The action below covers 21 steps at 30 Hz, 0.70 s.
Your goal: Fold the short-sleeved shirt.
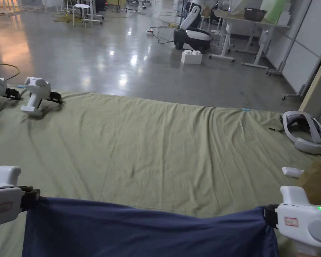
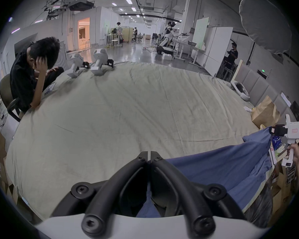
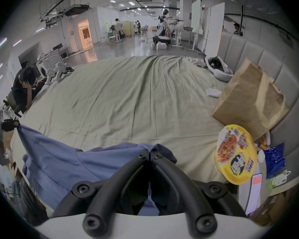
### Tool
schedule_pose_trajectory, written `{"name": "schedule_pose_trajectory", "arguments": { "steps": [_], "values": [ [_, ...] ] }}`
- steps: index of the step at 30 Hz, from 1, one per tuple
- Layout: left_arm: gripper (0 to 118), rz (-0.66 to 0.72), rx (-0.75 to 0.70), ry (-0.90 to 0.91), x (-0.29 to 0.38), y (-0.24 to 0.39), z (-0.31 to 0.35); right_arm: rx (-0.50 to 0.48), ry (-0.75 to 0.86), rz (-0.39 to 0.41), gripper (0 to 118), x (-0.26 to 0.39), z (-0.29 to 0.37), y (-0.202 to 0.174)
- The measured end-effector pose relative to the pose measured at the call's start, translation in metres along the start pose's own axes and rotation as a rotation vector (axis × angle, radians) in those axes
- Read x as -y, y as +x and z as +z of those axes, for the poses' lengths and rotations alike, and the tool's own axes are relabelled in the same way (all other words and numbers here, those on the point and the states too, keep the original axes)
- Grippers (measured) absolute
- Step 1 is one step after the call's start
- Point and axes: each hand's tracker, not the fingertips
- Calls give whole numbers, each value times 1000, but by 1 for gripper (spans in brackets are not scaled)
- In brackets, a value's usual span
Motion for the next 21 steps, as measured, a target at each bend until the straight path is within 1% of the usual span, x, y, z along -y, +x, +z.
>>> {"name": "schedule_pose_trajectory", "arguments": {
  "steps": [6, 10, 12, 14, 17, 18, 21],
  "values": [
    [4, 4, 18, 17, 34, -10, 40, 1, 21, 20, 3, 45, 49, 1],
    [4, -9, 21, -15, 69, -14, 58, 2, -19, 25, 3, 82, 69, 3],
    [4, -5, 23, -50, 86, -15, 62, 9, -62, 49, 3, 100, 71, 2],
    [4, 7, 19, -104, 106, -17, 61, 28, -126, 93, 3, 119, 66, 0],
    [4, -9, 8, -206, 136, -14, 52, 35, -207, 101, 3, 145, 54, -1],
    [4, -20, 3, -237, 143, -13, 48, 42, -210, 104, 3, 151, 50, -1],
    [4, -37, -9, -311, 162, -13, 33, 68, -267, 146, 3, 168, 37, -4]
  ]
}}
